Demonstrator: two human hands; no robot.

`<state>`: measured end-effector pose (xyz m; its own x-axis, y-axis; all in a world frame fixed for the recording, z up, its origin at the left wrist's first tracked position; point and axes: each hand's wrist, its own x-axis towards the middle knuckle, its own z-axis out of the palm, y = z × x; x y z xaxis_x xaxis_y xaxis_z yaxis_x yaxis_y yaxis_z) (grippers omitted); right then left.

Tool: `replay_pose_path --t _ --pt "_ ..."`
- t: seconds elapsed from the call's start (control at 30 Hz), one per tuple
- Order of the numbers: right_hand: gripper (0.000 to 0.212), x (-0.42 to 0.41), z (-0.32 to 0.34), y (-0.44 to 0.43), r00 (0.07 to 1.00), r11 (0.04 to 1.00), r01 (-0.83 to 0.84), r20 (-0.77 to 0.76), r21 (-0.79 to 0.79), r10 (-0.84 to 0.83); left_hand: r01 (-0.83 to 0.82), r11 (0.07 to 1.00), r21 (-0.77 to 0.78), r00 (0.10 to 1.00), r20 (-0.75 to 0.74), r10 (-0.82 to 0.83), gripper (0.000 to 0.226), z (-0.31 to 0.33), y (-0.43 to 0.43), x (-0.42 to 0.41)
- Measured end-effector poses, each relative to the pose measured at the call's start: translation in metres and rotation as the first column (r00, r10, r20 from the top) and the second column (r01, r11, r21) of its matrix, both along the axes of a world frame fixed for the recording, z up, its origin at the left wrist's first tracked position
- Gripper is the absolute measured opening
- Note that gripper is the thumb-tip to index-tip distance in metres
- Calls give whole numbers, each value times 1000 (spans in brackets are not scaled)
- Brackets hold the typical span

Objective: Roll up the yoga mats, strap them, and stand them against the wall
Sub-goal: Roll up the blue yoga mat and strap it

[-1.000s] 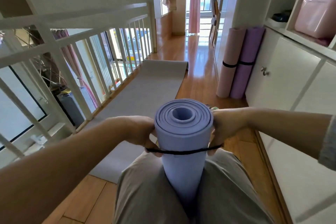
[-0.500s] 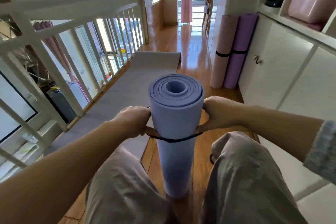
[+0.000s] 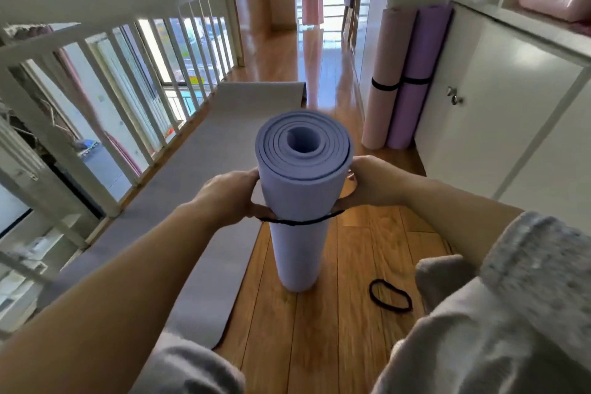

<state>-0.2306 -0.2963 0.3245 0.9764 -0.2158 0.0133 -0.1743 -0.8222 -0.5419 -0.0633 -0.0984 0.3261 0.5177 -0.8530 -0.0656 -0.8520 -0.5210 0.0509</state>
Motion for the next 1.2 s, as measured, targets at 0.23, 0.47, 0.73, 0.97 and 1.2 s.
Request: replay_pose_path --t 0.23,0.47,0.73,0.97,1.2 --pt "84 48 -28 -25 992 996 30 -122 89 -19 -49 999 24 989 -137 52 78 -28 -24 54" --pt "74 70 -88 -27 977 883 182 -183 432 -111 -145 982 117 961 -220 168 89 -97 -33 71" --pt "110 83 -140 -26 962 728 270 -148 629 -229 -219 975 39 834 -511 208 95 -139 -43 72" --pt "57 82 -112 -34 947 707 310 -140 636 -290 -237 971 -35 819 -544 180 85 -136 -51 74" --pt "85 72 -28 -40 806 884 235 427 404 -409 -234 969 -84 784 -605 136 96 -130 -65 51"
